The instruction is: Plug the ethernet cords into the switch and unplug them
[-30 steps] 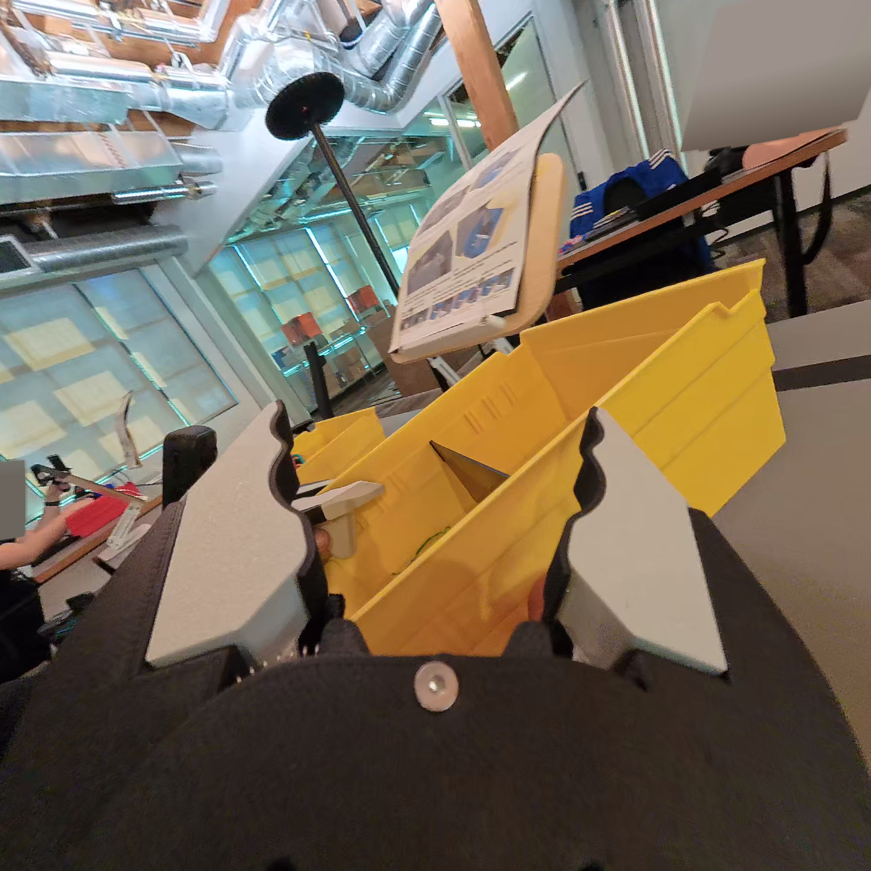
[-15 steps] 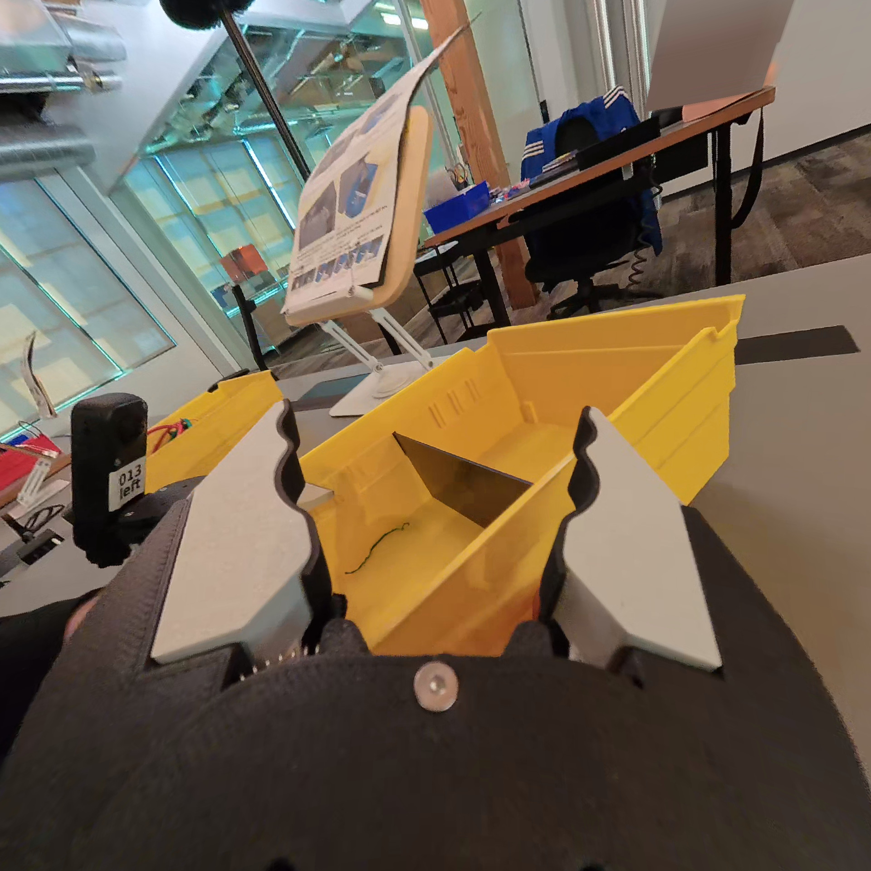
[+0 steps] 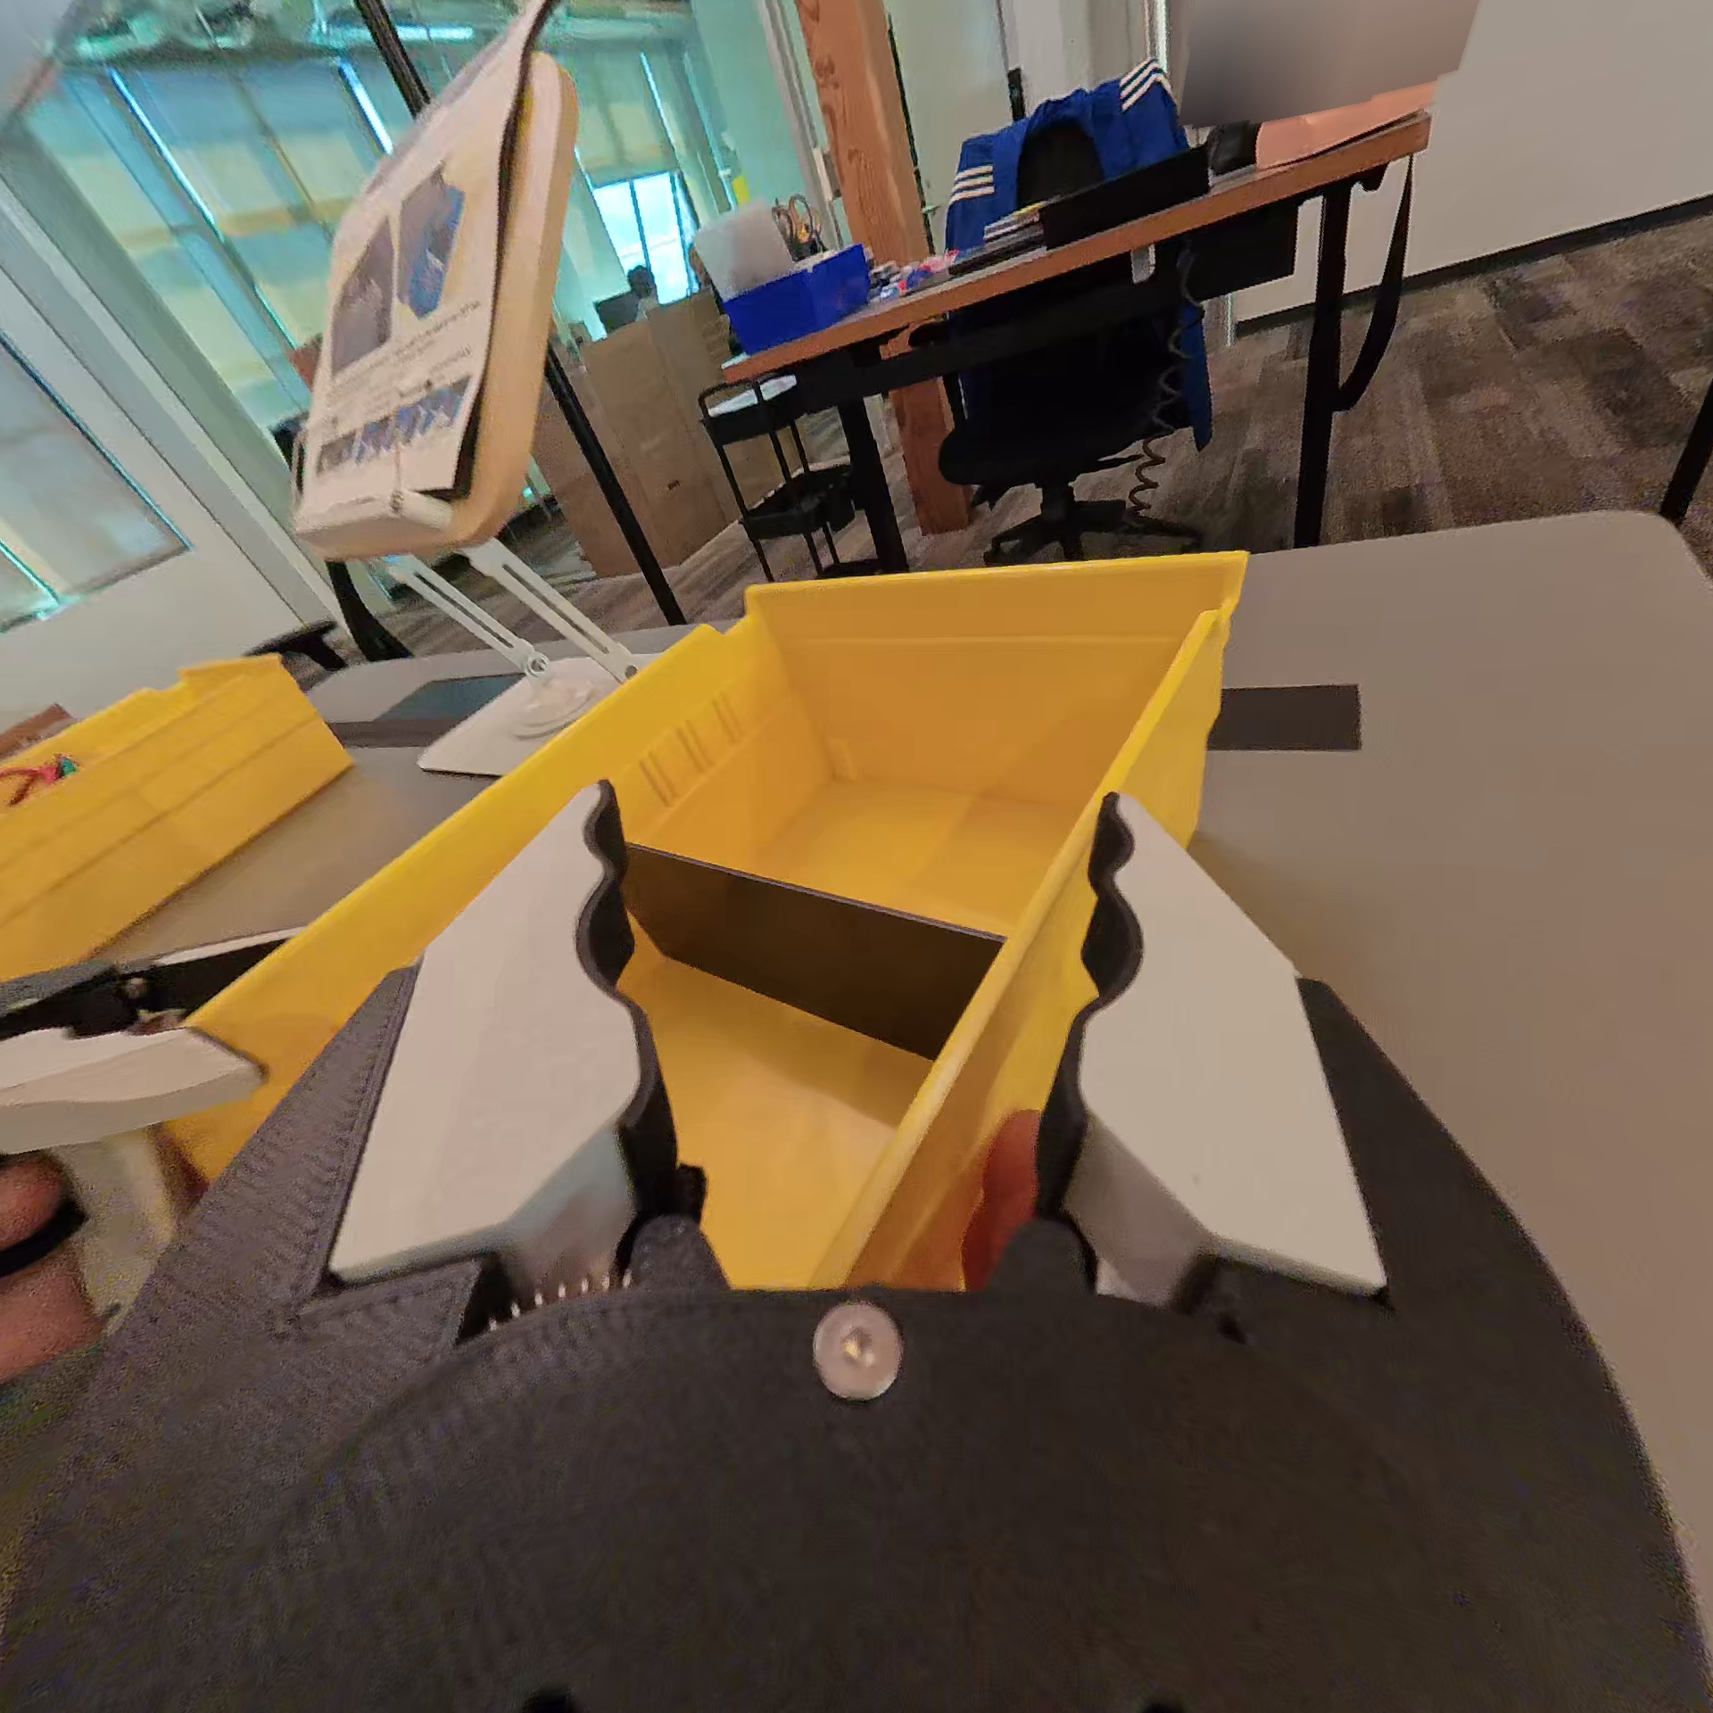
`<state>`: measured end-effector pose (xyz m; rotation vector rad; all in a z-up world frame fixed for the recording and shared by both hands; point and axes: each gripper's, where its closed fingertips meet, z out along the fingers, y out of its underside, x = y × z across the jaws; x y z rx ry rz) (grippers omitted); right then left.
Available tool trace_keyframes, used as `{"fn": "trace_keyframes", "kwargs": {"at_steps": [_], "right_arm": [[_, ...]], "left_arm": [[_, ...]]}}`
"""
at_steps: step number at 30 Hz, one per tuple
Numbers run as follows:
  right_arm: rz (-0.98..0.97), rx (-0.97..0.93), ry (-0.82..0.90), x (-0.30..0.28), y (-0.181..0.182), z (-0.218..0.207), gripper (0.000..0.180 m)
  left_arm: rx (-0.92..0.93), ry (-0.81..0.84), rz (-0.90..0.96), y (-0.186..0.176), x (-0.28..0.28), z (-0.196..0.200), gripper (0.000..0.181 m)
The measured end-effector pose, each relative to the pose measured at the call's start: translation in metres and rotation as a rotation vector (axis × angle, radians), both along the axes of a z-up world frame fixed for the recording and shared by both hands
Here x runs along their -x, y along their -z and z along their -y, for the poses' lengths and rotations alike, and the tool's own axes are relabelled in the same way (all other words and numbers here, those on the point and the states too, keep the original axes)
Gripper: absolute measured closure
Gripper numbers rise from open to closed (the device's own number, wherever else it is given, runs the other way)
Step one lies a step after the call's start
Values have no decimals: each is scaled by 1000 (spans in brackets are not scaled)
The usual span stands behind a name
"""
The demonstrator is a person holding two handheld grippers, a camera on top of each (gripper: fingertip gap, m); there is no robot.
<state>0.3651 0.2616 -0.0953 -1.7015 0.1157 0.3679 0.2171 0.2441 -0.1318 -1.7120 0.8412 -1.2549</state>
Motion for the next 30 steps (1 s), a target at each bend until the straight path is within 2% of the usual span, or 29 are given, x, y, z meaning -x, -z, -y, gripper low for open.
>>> {"fn": "trace_keyframes", "kwargs": {"at_steps": [3, 7, 10, 13, 16, 22, 26, 30], "right_arm": [[45, 13, -19, -14, 3, -11, 87], [37, 2, -34, -28, 5, -18, 93], [38, 30, -41, -31, 10, -21, 86], [58, 42, -29, -33, 10, -22, 78], [86, 55, 4, -40, 12, -24, 78], [75, 66, 12, -51, 13, -32, 78], [148, -21, 152, -76, -17, -18, 76], [367, -98, 278, -73, -66, 15, 76]], "left_arm": [[-10, -15, 24, -1, -11, 5, 91], [34, -13, 66, -4, -20, 3, 92], [45, 4, 82, -4, -23, -1, 91], [45, 48, 96, -6, -23, 6, 82], [22, 84, 98, -8, -25, 14, 71], [54, 106, 129, -11, -31, 10, 67], [7, 87, 154, -26, -11, 6, 71], [-38, 81, 153, -44, 28, 5, 73]]}}
